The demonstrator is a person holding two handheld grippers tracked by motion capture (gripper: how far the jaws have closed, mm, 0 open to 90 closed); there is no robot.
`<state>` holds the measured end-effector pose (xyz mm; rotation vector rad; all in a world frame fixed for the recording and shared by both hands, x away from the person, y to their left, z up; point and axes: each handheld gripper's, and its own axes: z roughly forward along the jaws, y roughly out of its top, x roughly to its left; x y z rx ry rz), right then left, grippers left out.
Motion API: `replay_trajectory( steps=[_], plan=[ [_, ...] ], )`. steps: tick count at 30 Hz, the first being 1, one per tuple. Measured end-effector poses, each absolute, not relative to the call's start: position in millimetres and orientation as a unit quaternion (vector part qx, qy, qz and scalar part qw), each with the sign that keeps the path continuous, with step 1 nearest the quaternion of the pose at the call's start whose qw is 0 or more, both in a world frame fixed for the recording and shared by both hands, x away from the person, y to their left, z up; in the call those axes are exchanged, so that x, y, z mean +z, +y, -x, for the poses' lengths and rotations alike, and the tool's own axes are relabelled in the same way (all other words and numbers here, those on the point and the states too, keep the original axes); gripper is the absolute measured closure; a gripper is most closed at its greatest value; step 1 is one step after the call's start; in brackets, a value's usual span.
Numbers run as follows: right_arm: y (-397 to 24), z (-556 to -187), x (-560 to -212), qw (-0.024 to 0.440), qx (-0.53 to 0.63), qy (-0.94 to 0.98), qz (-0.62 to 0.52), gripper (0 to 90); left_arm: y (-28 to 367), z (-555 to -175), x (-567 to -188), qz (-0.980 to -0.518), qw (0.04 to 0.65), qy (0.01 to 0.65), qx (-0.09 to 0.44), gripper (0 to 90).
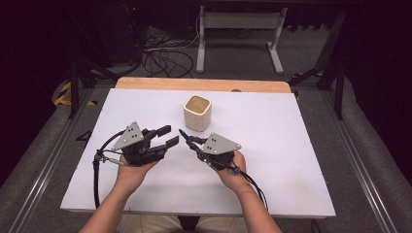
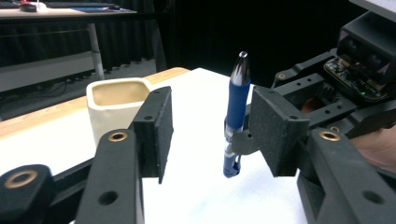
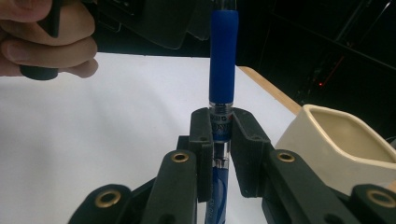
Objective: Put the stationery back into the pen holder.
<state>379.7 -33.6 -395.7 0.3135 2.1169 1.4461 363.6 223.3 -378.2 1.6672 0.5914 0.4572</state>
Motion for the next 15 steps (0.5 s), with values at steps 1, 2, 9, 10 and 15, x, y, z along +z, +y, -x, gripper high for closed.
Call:
replay_trajectory(
  steps=[1, 2, 9, 10, 15],
  plan=[
    [-34, -380, -396, 0.276, 0.54, 0.786, -0.118, 79.5, 224, -364, -378, -0.726, 0.607, 0.255, 0.199, 47.9],
    [-35, -381, -396, 0.274, 0.543, 0.785, -0.12, 79.5, 224, -364, -378, -0.727, 0.604, 0.254, 0.203, 45.6],
    [-41, -384, -394, 0.277, 0.553, 0.773, -0.139, 79.6, 228, -366, -378, -0.73, 0.593, 0.256, 0.225, 35.1],
    [-42, -385, -394, 0.279, 0.554, 0.771, -0.143, 79.6, 229, -366, -378, -0.73, 0.593, 0.256, 0.225, 33.8],
    [-48, -387, -392, 0.283, 0.562, 0.761, -0.158, 79.6, 233, -367, -376, -0.729, 0.593, 0.256, 0.227, 29.4]
  ],
)
